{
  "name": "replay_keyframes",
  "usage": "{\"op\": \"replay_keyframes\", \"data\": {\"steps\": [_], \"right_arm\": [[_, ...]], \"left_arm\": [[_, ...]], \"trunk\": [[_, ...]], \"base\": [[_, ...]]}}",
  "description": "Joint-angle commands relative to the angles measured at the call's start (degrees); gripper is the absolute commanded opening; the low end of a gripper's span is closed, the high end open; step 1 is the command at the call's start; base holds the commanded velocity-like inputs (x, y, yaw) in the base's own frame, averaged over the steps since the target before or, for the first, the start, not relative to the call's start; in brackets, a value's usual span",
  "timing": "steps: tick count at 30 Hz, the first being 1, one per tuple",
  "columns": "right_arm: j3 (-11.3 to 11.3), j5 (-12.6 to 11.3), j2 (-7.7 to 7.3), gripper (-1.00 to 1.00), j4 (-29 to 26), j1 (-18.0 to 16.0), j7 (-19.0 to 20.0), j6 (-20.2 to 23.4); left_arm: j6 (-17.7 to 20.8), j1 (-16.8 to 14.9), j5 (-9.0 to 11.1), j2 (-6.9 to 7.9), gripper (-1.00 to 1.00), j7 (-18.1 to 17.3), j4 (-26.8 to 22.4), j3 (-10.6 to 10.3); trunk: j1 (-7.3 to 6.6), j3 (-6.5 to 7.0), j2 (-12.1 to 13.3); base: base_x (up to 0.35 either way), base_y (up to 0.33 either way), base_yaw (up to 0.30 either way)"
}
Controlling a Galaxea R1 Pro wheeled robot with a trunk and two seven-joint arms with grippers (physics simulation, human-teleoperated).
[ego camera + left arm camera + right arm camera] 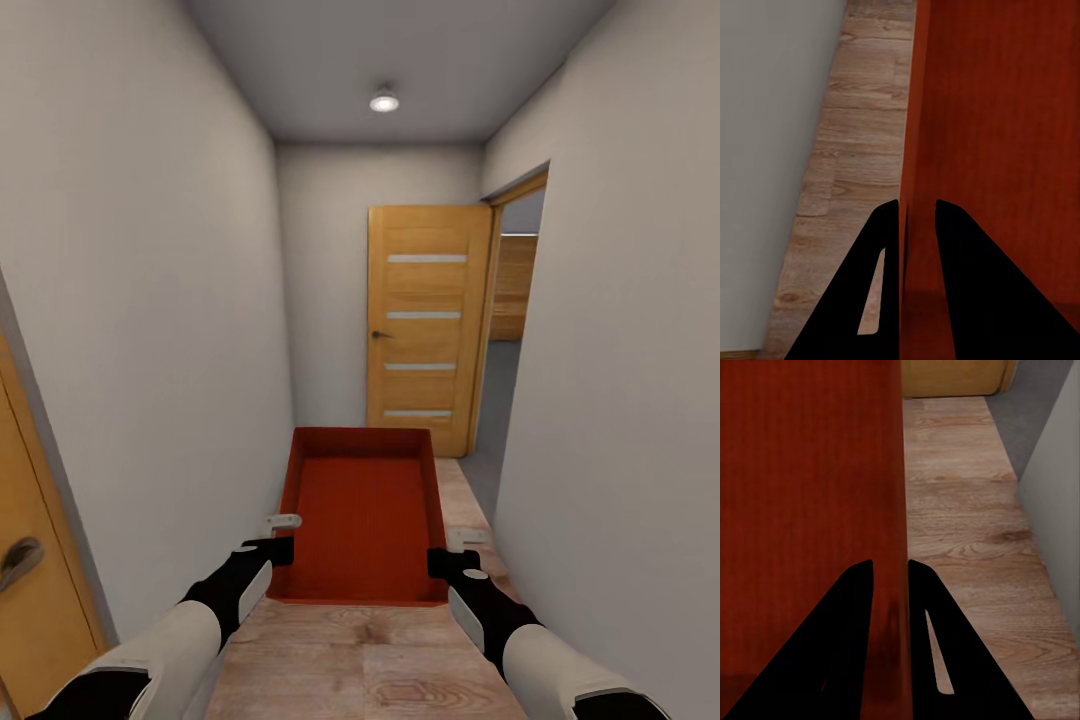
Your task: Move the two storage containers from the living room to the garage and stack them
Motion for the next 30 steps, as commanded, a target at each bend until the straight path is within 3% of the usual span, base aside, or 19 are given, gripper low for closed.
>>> {"op": "replay_keyframes", "data": {"steps": [1, 30], "right_arm": [[-0.93, -0.6, -0.28, -1.0, 0.13, 0.01, -0.51, -0.1], [-0.84, -0.6, -0.23, -1.0, 0.13, 0.01, -0.51, -0.26]], "left_arm": [[-1.55, -0.02, -1.11, 0.58, -1.0, 0.58, -0.86, 1.66], [-1.55, -0.02, -1.09, 0.58, -1.0, 0.56, -0.86, 1.66]], "trunk": [[0.05, -0.03, -0.04], [0.05, -0.03, -0.04]], "base": [[0.323, 0.0, 0.0], [0.323, 0.0, 0.0]]}}
